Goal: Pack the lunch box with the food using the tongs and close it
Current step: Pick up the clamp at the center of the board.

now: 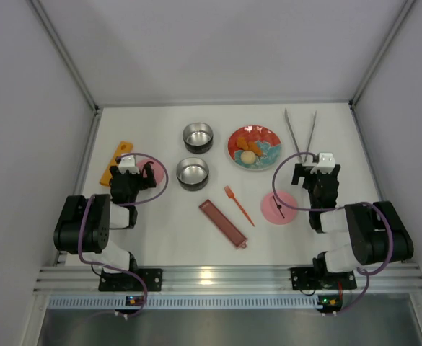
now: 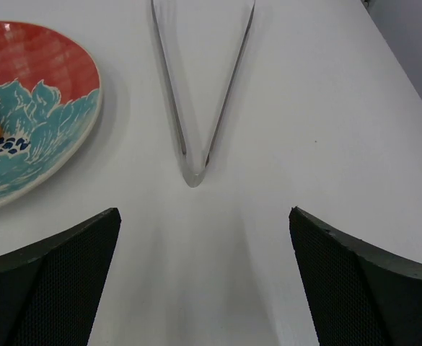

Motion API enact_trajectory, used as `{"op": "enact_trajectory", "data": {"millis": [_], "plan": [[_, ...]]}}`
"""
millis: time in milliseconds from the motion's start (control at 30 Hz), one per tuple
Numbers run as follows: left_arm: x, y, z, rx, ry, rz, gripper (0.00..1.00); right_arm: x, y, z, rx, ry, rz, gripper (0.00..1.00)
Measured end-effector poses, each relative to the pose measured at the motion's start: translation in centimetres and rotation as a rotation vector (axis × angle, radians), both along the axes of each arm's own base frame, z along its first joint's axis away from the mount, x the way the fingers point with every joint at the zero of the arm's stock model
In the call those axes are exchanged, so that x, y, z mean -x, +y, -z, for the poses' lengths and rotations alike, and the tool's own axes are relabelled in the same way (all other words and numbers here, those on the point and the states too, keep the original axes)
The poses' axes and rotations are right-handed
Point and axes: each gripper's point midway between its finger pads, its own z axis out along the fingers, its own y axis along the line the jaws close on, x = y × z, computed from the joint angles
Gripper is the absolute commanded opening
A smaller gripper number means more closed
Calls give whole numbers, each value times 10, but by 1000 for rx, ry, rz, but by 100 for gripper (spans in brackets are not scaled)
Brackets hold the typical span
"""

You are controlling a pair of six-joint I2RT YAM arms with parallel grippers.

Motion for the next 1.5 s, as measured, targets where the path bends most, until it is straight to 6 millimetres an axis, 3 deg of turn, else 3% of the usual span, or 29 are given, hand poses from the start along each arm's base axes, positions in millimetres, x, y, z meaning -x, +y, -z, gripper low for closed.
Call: {"op": "enact_trajectory", "data": {"millis": [133, 200, 300, 400, 467, 533, 600, 633, 667, 733, 800, 867, 933, 1100, 1167, 1233, 1367, 1500], "plan": [[0, 0, 0, 0, 0, 0, 99, -1, 4, -3, 2, 6, -23, 99], [0, 0, 0, 0, 0, 1, 99, -4, 5, -15, 4, 3, -31, 100], [0, -2, 0, -7, -2, 17, 99, -10, 8, -60, -10, -65, -39, 99], [4, -10, -5, -12, 17, 75, 99, -15, 12, -123, -16, -144, -62, 99], [1, -17, -24, -36, 26, 132, 99, -20, 15, -163, -14, -170, -79, 99], [-21, -17, -68, -73, 6, 155, 99, -28, 17, -201, -11, -162, -87, 99], [-53, -12, -127, -102, -27, 140, 99, -35, 19, -233, -15, -128, -96, 99], [-70, -7, -165, -122, -62, 117, 99, -37, 20, -236, -26, -94, -103, 100], [-81, -1, -197, -140, -92, 91, 99, -48, 20, -261, -39, -96, -106, 99], [-91, 8, -249, -158, -124, 45, 99, -62, 18, -274, -65, -35, -110, 99], [-90, 12, -274, -174, -110, 32, 99, -80, 15, -278, -88, 35, -98, 99], [-84, 8, -277, -189, -52, 72, 99, -99, 11, -262, -98, 135, -75, 99], [-76, -1, -262, -184, 27, 132, 99, -112, 8, -225, -103, 268, -46, 99], [-61, -14, -192, -133, 313, 226, 99, -109, 6, -96, -102, 661, -7, 100], [-58, -13, -162, -126, 449, 245, 99, -103, 7, -53, -105, 789, -5, 99], [-55, -14, -138, -123, 579, 278, 99, -97, 7, -24, -104, 877, -3, 99], [-44, -17, -102, -101, 756, 325, 99, -93, 7, 6, -103, 954, 3, 99], [-28, -19, -89, -80, 815, 333, 99, -96, 6, 22, -101, 986, 8, 99]]}}
